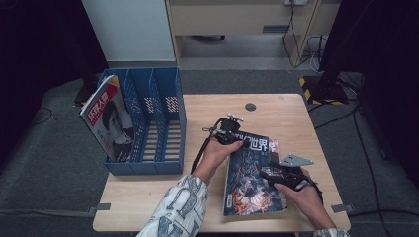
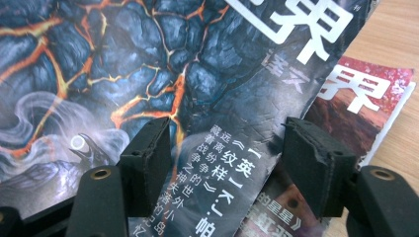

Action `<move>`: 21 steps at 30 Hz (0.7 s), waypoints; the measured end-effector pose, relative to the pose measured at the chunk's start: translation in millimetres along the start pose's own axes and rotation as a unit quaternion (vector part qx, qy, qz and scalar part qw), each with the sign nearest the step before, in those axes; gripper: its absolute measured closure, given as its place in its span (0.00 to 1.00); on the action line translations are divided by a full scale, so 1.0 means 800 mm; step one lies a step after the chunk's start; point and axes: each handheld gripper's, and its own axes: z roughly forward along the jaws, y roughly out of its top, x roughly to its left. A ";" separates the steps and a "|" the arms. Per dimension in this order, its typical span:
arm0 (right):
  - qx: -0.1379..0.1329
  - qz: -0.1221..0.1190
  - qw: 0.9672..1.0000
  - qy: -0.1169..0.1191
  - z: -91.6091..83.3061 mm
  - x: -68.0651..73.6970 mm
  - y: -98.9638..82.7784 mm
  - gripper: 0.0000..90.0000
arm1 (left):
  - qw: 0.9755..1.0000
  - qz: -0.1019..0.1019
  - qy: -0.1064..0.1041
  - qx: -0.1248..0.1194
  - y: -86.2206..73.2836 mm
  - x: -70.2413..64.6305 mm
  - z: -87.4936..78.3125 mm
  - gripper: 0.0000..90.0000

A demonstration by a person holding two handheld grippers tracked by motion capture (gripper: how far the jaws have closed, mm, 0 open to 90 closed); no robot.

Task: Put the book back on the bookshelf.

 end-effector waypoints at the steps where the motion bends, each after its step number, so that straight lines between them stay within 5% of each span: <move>1: -0.004 0.003 1.000 0.000 -0.001 0.001 0.001 0.40 | 1.000 -0.003 -0.002 -0.001 -0.001 0.000 -0.001 0.86; 9: -0.001 0.011 1.000 0.003 -0.002 -0.005 -0.001 0.40 | 1.000 -0.007 -0.008 -0.003 -0.002 0.002 -0.004 0.87; 17: 0.002 0.070 0.997 0.032 0.011 -0.011 -0.005 0.23 | 1.000 -0.003 -0.010 -0.003 -0.002 0.000 -0.006 0.87; 21: 0.000 0.068 0.997 0.045 0.014 -0.011 -0.005 0.26 | 1.000 -0.001 -0.014 -0.004 -0.002 0.000 -0.005 0.87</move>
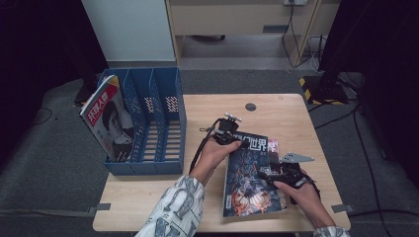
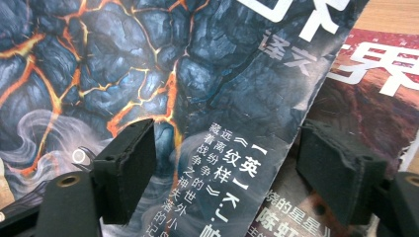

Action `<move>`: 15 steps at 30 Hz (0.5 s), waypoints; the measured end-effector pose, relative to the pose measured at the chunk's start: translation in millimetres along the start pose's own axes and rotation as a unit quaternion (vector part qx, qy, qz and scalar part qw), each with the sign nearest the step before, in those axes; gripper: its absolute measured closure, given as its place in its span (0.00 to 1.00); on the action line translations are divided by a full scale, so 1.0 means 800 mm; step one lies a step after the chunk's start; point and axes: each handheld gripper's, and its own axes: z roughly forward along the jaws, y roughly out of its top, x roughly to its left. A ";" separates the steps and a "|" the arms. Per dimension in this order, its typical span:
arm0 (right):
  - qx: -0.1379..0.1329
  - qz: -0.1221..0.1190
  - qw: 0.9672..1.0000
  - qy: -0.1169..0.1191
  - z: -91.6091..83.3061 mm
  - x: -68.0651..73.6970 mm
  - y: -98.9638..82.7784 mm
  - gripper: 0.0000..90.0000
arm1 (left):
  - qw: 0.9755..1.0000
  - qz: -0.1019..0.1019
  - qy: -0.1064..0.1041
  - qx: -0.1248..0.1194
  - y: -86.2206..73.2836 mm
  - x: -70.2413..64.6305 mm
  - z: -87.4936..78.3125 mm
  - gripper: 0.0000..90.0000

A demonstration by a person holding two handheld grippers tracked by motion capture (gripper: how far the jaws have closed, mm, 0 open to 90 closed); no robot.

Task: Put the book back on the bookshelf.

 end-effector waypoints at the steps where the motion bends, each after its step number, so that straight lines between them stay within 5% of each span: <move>1: 0.000 -0.002 1.000 0.000 0.000 0.000 0.000 0.26 | 1.000 0.000 0.000 0.000 0.000 0.000 0.000 0.86; 15: 0.005 -0.036 0.999 -0.012 0.001 0.005 -0.002 0.32 | 1.000 -0.001 0.010 0.014 0.002 0.004 0.014 0.75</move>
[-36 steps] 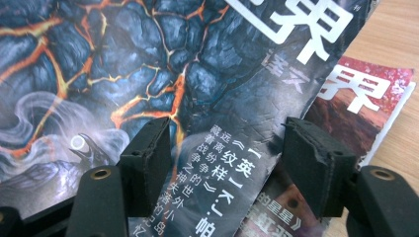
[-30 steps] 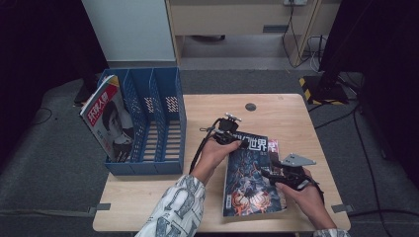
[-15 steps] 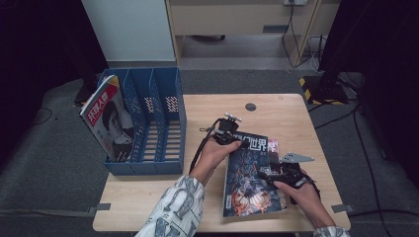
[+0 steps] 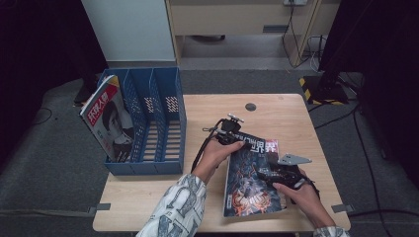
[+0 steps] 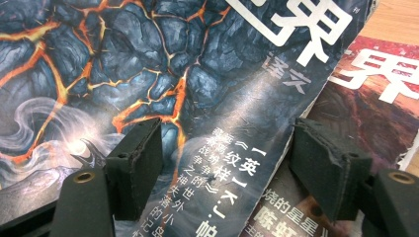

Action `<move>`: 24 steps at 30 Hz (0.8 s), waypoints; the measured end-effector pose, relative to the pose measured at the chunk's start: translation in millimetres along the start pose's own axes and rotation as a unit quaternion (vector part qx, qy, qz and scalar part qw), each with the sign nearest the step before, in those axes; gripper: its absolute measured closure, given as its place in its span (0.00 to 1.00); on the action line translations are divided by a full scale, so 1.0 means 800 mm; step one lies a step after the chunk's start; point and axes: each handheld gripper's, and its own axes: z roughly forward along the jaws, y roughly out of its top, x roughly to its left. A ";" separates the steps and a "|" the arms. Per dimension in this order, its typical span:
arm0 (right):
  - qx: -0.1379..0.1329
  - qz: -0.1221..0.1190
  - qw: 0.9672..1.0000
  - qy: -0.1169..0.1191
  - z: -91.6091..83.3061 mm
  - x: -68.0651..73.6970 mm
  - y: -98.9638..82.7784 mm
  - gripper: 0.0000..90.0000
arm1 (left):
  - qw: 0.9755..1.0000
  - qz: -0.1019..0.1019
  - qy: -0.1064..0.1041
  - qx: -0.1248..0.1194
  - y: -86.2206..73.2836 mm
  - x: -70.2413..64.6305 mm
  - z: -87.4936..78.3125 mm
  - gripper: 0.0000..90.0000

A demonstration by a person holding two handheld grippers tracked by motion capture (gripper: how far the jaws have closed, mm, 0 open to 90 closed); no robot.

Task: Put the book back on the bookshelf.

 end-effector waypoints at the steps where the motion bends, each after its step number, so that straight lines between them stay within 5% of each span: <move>1: -0.001 -0.002 1.000 0.001 0.000 -0.001 0.000 0.33 | 1.000 -0.003 0.001 -0.001 0.000 0.001 0.000 0.81; 8: 0.004 0.009 1.000 -0.001 -0.005 -0.005 0.002 0.25 | 1.000 -0.005 0.001 -0.009 -0.002 0.001 -0.008 0.86; 14: -0.019 0.028 0.998 -0.050 -0.029 -0.024 0.003 0.19 | 1.000 0.003 -0.004 -0.020 -0.002 -0.007 -0.017 0.87; 17: -0.036 0.043 0.994 -0.090 -0.045 -0.041 0.000 0.23 | 1.000 0.002 -0.008 -0.026 -0.002 -0.010 -0.021 0.87; 19: -0.023 0.041 0.989 -0.142 -0.051 -0.056 -0.006 0.23 | 0.999 0.000 -0.010 -0.031 -0.002 -0.013 -0.024 0.88; 24: 0.007 0.064 0.979 -0.192 -0.052 -0.073 -0.018 0.24 | 0.999 -0.001 -0.014 -0.036 -0.001 -0.018 -0.030 0.89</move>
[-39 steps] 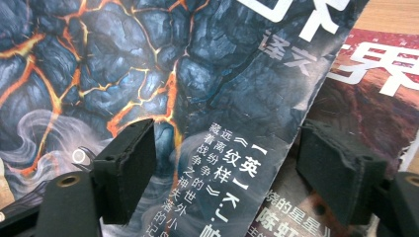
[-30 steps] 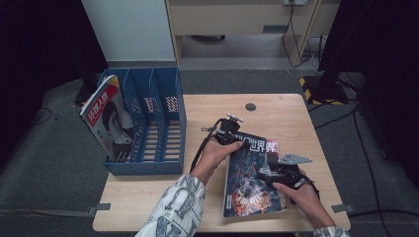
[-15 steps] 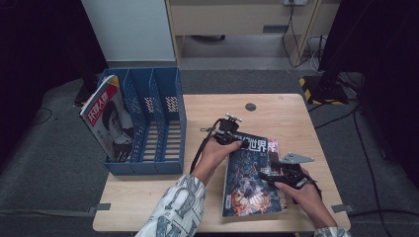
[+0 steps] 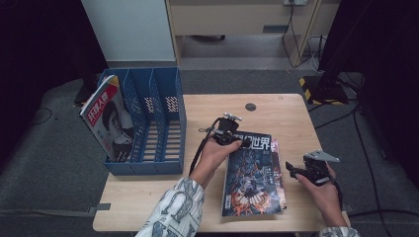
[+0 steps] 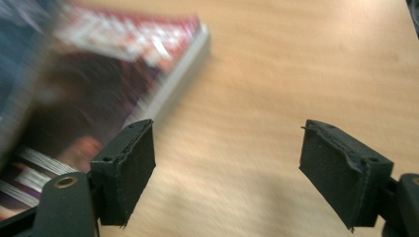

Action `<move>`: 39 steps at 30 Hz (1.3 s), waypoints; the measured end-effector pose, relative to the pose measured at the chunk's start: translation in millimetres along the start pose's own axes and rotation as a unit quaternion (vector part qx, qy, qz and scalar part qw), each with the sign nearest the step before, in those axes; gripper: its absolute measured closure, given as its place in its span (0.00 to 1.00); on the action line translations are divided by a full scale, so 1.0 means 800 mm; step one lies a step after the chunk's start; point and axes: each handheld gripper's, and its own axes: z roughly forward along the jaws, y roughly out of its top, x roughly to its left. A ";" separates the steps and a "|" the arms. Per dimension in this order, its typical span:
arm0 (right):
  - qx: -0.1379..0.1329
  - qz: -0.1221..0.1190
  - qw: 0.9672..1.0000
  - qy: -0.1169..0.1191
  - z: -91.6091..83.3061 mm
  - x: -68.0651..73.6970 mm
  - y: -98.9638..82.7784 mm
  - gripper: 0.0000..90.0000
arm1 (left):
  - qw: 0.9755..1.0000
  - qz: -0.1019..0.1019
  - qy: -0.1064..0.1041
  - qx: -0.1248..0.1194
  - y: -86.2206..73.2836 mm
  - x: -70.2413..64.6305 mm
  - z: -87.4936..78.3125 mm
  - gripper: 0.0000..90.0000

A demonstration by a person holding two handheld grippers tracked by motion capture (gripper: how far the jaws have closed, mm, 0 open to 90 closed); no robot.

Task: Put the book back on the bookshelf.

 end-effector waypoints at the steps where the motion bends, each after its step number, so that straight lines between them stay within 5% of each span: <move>1: 0.013 -0.002 1.000 -0.007 0.002 -0.001 -0.003 0.24 | 1.000 -0.001 -0.002 -0.002 0.000 -0.001 -0.001 0.89; 5: 0.052 -0.012 0.998 -0.022 0.012 -0.002 -0.012 0.23 | 1.000 -0.001 -0.009 -0.007 0.005 -0.008 -0.007 0.90; 14: 0.047 -0.007 0.999 -0.016 0.018 -0.001 -0.016 0.19 | 1.000 0.013 -0.011 -0.021 0.021 -0.024 -0.036 0.91; 27: 0.043 -0.008 0.999 -0.008 0.019 0.001 -0.016 0.19 | 0.998 0.016 -0.010 -0.059 0.058 -0.021 -0.101 0.91; 34: 0.042 -0.010 0.999 -0.012 0.020 0.007 -0.016 0.19 | 0.996 0.011 0.003 -0.083 0.071 -0.013 -0.128 0.91; 39: 0.052 0.004 0.998 -0.025 0.020 0.007 -0.017 0.08 | 0.996 0.014 0.025 -0.090 0.075 -0.019 -0.151 0.91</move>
